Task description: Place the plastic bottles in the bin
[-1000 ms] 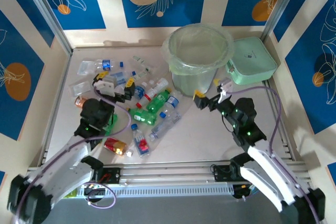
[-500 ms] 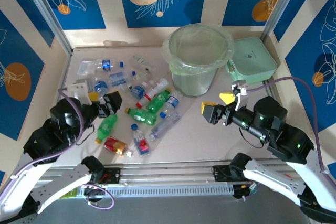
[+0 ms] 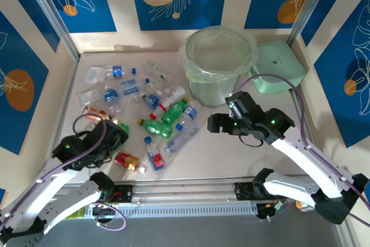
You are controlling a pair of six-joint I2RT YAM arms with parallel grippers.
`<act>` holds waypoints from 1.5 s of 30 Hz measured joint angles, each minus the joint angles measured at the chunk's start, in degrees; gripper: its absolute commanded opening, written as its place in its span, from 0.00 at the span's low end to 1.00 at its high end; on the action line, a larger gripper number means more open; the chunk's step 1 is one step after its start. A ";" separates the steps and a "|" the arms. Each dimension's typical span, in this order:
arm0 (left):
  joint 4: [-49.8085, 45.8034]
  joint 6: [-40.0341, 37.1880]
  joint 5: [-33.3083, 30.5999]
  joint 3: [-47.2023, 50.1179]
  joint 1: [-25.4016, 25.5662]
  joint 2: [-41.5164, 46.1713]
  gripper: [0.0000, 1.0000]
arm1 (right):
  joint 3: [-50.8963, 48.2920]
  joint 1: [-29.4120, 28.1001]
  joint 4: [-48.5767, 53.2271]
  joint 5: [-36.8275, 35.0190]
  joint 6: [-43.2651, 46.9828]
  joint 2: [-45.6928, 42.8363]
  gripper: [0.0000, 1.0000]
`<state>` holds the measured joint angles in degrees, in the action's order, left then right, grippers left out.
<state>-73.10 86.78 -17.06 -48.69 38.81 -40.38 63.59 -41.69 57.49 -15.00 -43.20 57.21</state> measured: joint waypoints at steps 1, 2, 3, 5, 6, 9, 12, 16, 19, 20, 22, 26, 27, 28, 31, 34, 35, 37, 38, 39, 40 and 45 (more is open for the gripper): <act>-0.04 2.91 1.64 2.36 -0.09 -0.26 0.99 | -0.46 -0.15 -0.02 0.07 -1.09 0.42 0.80; -0.07 5.73 2.91 4.24 -0.15 -0.37 0.99 | -0.76 -0.44 0.13 -0.02 -2.47 1.07 0.80; 0.90 8.35 4.02 5.11 -0.31 -0.66 0.99 | -0.79 -0.72 0.50 -0.20 -3.85 2.03 0.80; 2.40 12.26 5.51 6.29 -0.44 -1.03 0.99 | -0.83 -1.62 0.72 -1.11 -6.23 3.93 0.80; 3.23 13.79 6.01 6.84 -0.50 -1.14 0.99 | -0.98 -2.19 0.74 -1.44 -7.17 4.72 0.80; 5.64 16.98 7.96 8.57 -0.68 -2.27 0.99 | -1.75 -3.69 0.92 -2.47 -9.27 5.66 0.80; 8.02 18.43 9.70 10.29 -1.55 -6.03 0.99 | -1.77 -4.50 1.11 -3.61 -10.27 5.31 0.80; 10.34 18.84 11.56 12.17 -3.06 -11.76 0.97 | -1.64 -4.70 2.16 -5.49 -10.47 3.93 0.80; 12.74 19.54 13.49 15.41 -3.96 -14.16 0.87 | -0.76 -4.46 3.39 -6.86 -10.43 2.78 0.80; 13.68 19.61 14.25 16.61 -4.13 -14.86 0.86 | -0.46 -4.28 3.58 -7.26 -10.38 2.40 0.80; 14.75 19.58 15.19 18.71 -4.28 -15.80 0.85 | -0.04 -3.82 3.74 -7.82 -10.38 1.68 0.80; 16.81 19.45 15.58 21.09 -5.31 -15.85 0.76 | 0.09 -2.95 3.91 -8.59 -10.16 1.07 0.79; 16.98 19.34 15.50 21.27 -5.64 -15.72 0.73 | 0.09 -2.91 3.89 -8.63 -10.16 1.09 0.79; 17.03 19.19 15.41 21.29 -5.92 -15.43 0.70 | 0.09 -2.84 3.91 -8.68 -10.16 1.09 0.79; 17.40 18.40 15.26 21.27 -6.23 -14.14 0.63 | 0.28 -2.86 4.11 -8.87 -9.84 1.09 0.76; 17.05 17.51 14.86 20.83 -6.34 -12.63 0.60 | 0.70 -2.86 4.31 -9.01 -9.57 1.09 0.76; 16.72 17.11 14.62 20.28 -6.34 -12.17 0.58 | 0.87 -2.89 4.28 -9.09 -9.60 1.07 0.77; 15.87 15.93 13.77 18.34 -6.34 -11.43 0.53 | 1.11 -3.17 4.26 -9.73 -9.84 0.96 0.78; 15.63 14.67 13.33 16.92 -6.34 -11.06 0.50 | 1.22 -3.41 4.20 -10.16 -9.86 0.72 0.78; 15.43 13.42 12.90 15.69 -6.34 -10.80 0.50 | 1.25 -3.76 3.91 -10.60 -9.79 0.33 0.78; 15.21 11.50 12.20 13.66 -6.34 -10.67 0.50 | 1.27 -4.28 3.50 -11.15 -9.68 -0.31 0.78; 17.31 -1.99 10.60 2.73 -6.34 -11.21 0.40 | 1.31 -6.45 -2.60 -9.35 -3.61 -5.64 0.78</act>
<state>-55.79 84.79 -6.46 -45.95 32.47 -51.59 64.90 -48.14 54.89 -24.36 -46.81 51.57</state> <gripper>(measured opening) 0.555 0.782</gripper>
